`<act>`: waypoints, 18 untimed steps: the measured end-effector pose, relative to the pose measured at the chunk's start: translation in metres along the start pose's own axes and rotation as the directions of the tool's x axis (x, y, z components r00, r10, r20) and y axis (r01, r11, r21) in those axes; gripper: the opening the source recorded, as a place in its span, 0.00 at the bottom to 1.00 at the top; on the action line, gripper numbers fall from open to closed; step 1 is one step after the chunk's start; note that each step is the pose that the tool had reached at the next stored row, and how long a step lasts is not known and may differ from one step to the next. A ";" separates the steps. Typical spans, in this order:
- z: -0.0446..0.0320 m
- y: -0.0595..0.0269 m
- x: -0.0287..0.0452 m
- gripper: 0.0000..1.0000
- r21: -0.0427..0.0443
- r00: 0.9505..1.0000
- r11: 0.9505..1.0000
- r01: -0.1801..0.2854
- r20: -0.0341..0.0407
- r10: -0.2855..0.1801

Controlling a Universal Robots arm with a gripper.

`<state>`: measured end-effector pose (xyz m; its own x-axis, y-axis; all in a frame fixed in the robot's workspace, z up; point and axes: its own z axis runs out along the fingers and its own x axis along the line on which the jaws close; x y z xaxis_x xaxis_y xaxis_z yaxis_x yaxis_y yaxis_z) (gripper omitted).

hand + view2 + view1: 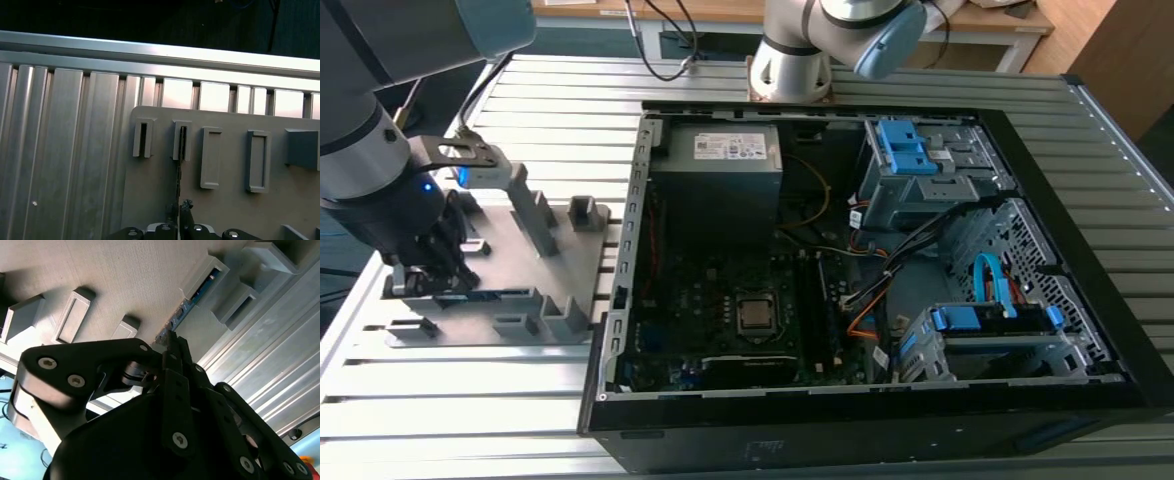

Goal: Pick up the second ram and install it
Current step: 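Pick up the second ram and move it above second insertion slot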

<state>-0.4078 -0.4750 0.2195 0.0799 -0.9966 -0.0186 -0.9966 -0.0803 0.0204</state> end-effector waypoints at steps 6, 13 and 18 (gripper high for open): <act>0.0001 0.0000 0.0000 0.35 0.000 1.000 1.000 0.000 0.000 0.000; 0.0115 0.0003 0.0002 0.35 0.000 1.000 1.000 0.000 0.001 0.000; 0.0206 0.0017 0.0002 0.35 0.000 1.000 1.000 0.000 0.001 0.000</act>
<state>-0.4100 -0.4750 0.1990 0.0796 -0.9966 -0.0192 -0.9966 -0.0800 0.0204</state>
